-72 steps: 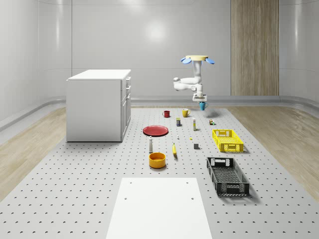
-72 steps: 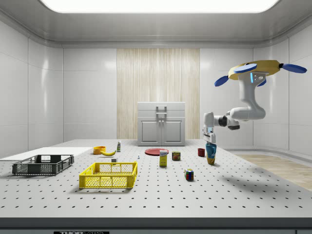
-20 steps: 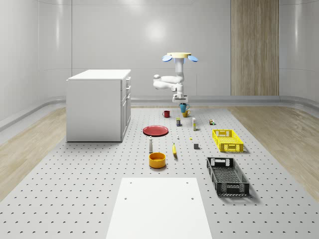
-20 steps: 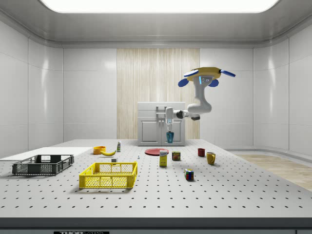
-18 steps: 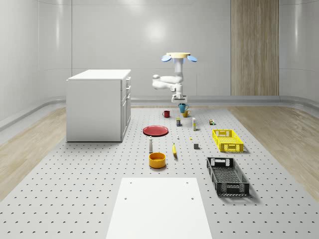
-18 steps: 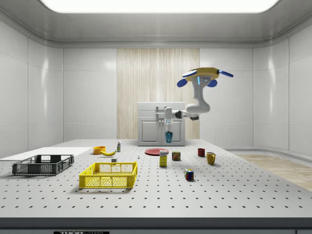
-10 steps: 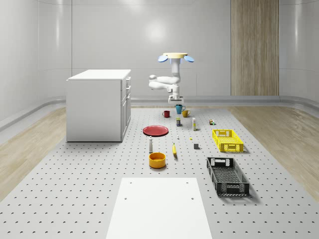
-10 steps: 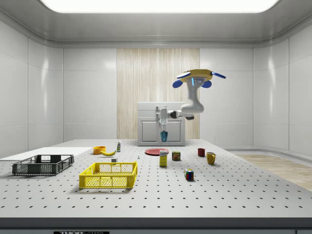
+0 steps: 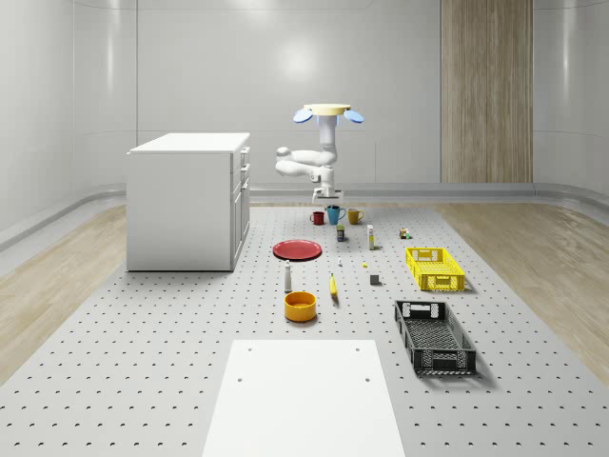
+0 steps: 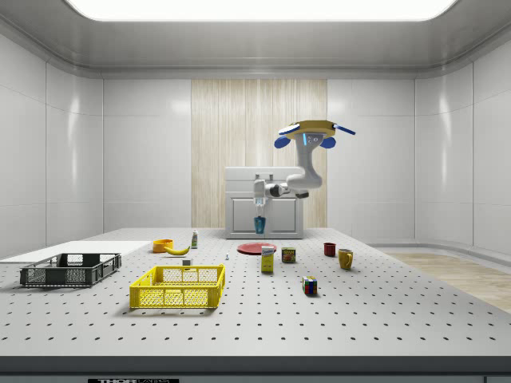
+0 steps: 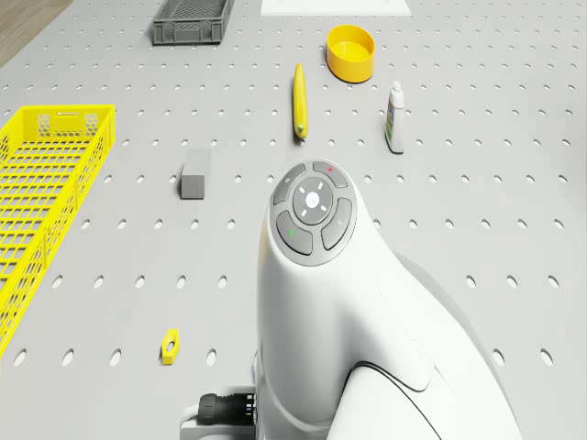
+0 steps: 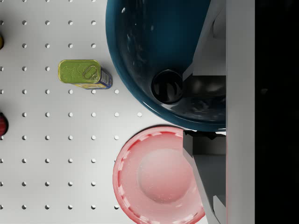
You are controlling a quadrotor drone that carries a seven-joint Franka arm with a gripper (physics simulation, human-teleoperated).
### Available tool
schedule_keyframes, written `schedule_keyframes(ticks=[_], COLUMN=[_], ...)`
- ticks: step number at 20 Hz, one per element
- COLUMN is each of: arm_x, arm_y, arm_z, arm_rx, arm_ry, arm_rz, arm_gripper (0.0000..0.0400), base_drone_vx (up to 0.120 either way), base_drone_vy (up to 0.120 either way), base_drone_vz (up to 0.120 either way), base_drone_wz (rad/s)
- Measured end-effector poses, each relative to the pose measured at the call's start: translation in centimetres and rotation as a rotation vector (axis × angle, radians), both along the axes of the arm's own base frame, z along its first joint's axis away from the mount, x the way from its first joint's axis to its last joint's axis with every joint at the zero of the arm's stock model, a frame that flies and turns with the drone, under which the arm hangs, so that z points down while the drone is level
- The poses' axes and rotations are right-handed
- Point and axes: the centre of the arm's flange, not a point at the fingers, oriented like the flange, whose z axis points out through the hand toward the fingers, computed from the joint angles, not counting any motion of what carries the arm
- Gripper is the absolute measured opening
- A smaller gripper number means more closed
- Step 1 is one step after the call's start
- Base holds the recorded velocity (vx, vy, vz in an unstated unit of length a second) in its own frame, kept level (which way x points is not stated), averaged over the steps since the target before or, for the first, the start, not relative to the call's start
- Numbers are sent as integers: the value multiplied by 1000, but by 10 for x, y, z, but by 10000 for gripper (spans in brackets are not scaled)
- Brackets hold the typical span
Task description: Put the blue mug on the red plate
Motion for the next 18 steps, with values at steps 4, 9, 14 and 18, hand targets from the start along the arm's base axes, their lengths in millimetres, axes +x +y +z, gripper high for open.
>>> schedule_keyframes(ticks=[4, 9, 14, 18], arm_x=[0, 0, 0, 0], arm_y=[0, 0, 0, 3], arm_z=[0, 0, 0, 0], arm_rx=[0, 0, 0, 0], arm_ry=[0, 0, 0, 0], arm_rz=[0, 0, 0, 0], arm_gripper=[100, 100, 100, 100], base_drone_vx=[120, 0, 0, 0], base_drone_vy=[-120, -120, -120, -60], base_drone_vz=[-120, -8, 0, 0], base_drone_wz=[0, 0, 0, 0])
